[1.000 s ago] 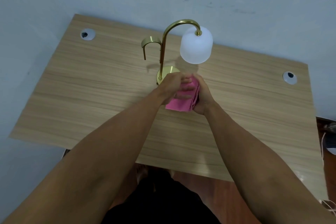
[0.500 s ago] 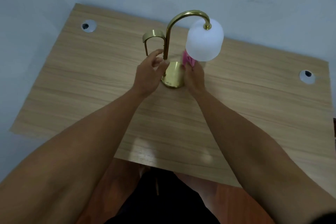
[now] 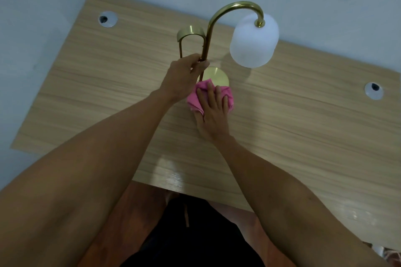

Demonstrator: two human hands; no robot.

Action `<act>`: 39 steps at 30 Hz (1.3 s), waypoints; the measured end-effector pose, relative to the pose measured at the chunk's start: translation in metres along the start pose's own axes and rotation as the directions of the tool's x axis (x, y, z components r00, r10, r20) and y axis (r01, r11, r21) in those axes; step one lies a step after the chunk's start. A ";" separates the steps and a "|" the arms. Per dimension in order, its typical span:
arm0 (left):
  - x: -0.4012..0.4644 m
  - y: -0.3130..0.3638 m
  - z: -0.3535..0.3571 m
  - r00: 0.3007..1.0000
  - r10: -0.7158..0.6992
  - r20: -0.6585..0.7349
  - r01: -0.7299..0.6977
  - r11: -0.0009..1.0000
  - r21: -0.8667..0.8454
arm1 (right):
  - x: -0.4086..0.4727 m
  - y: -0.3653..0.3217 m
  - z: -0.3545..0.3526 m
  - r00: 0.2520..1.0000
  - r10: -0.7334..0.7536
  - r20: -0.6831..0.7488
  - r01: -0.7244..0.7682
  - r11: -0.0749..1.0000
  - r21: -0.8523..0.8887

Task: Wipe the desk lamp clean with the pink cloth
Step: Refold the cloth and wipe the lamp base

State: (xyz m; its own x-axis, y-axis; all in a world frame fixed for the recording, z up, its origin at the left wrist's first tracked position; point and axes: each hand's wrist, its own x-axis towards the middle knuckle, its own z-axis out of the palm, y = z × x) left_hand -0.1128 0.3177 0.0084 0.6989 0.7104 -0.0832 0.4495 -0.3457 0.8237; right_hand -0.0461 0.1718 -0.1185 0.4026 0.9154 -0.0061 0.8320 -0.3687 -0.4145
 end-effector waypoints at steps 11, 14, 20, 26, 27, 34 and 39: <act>0.001 0.004 -0.004 0.995 0.059 0.083 -0.066 0.994 0.090 | 0.011 0.052 -0.039 0.899 -0.389 0.200 0.435 0.836 -0.333; 0.004 0.004 -0.008 0.990 0.056 0.130 -0.067 0.994 0.087 | 0.011 0.054 -0.047 0.878 -0.405 0.256 0.471 0.826 -0.310; 0.006 0.004 -0.013 0.982 0.058 0.181 -0.075 0.993 0.092 | 0.003 0.069 -0.068 0.844 -0.448 0.295 0.521 0.813 -0.258; 0.005 0.007 -0.013 0.982 0.027 0.188 -0.047 0.993 0.105 | -0.006 0.073 -0.099 0.995 0.011 -0.098 -0.002 0.996 0.085; 0.005 0.008 -0.013 0.983 0.022 0.183 -0.042 0.993 0.106 | -0.003 0.070 -0.104 0.992 -0.001 -0.125 0.015 0.993 0.114; 0.006 0.005 -0.011 0.984 0.021 0.177 -0.047 0.989 0.143 | 0.014 0.043 -0.067 0.842 -0.461 0.281 0.502 0.860 -0.094; 0.007 0.006 -0.012 0.982 -0.001 0.187 -0.026 0.990 0.141 | 0.013 0.069 -0.076 0.819 -0.479 0.315 0.526 0.847 -0.080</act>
State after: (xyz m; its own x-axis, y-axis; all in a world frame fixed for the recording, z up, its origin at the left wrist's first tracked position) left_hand -0.1114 0.3280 0.0195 0.7904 0.5832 -0.1875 0.5050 -0.4470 0.7384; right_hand 0.0454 0.1457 -0.0779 -0.1888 0.9776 -0.0932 0.9469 0.1561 -0.2813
